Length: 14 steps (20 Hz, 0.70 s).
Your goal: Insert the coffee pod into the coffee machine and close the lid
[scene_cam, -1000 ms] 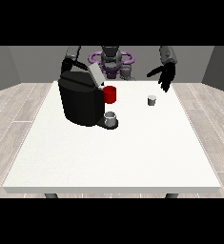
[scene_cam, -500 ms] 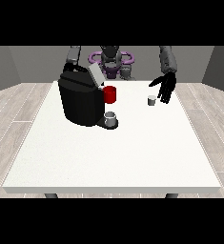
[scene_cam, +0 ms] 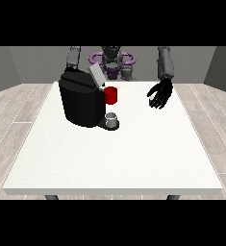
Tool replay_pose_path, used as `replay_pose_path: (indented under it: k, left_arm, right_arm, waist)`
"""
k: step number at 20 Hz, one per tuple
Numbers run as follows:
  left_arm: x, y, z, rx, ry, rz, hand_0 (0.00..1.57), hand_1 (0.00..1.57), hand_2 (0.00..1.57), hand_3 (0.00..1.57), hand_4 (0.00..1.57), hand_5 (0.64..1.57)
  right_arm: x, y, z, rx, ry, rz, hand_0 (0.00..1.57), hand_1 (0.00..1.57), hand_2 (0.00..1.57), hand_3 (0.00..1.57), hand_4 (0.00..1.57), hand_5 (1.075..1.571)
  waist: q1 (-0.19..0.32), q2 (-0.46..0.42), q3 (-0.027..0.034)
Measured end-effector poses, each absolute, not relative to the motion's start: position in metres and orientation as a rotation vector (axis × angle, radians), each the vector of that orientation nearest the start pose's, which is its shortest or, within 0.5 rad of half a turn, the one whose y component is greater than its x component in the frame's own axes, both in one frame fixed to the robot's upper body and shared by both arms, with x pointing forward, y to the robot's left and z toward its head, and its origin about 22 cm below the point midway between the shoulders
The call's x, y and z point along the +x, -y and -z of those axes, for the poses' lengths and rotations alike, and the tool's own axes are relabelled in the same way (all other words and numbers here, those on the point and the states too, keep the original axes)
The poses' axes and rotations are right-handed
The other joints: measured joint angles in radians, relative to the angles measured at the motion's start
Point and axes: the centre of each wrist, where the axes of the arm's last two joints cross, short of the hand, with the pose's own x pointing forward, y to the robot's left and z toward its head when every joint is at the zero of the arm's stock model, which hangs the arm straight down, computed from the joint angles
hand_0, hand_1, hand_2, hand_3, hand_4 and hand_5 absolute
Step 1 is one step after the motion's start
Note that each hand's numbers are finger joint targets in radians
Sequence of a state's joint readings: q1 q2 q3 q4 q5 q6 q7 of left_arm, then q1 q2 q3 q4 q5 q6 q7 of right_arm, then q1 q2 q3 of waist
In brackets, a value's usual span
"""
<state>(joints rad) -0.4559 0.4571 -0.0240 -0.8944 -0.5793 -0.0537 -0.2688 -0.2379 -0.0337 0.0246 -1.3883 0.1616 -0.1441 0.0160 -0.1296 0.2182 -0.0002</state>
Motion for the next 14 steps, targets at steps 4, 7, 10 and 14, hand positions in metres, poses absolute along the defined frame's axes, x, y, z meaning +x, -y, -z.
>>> replay_pose_path:
  k: [4, 7, 10, 14]
  left_arm:
    - [0.349, -0.341, -0.016, 0.683, 1.388, 1.040, 0.82, 0.82, 0.96, 0.80, 0.37, 1.571]
    - [0.351, -0.336, -0.013, 0.712, 1.348, 1.126, 0.87, 0.87, 1.02, 0.88, 0.34, 1.571]
    - [0.350, -0.334, -0.004, 0.730, 1.289, 1.196, 0.76, 0.76, 0.93, 0.77, 0.35, 1.571]
    - [0.353, -0.340, -0.005, 0.731, 1.230, 1.259, 0.76, 0.76, 0.98, 0.86, 0.40, 1.571]
  right_arm:
    - [0.300, 0.206, -0.011, -0.177, 1.607, -0.138, 0.00, 0.00, 0.00, 0.00, 0.00, 1.571]
    - [0.307, 0.204, -0.013, -0.165, 1.610, -0.127, 0.00, 0.00, 0.00, 0.00, 0.00, 1.571]
    - [0.304, 0.203, -0.006, -0.159, 1.595, -0.124, 0.00, 0.00, 0.00, 0.00, 0.00, 1.571]
    - [0.300, 0.203, 0.008, -0.155, 1.587, -0.115, 0.00, 0.00, 0.00, 0.00, 0.00, 1.571]
  waist:
    - [-0.001, 0.003, 0.0000]
    - [0.003, 0.001, 0.0005]
    - [-0.003, -0.006, 0.0009]
    - [-0.001, -0.010, 0.0011]
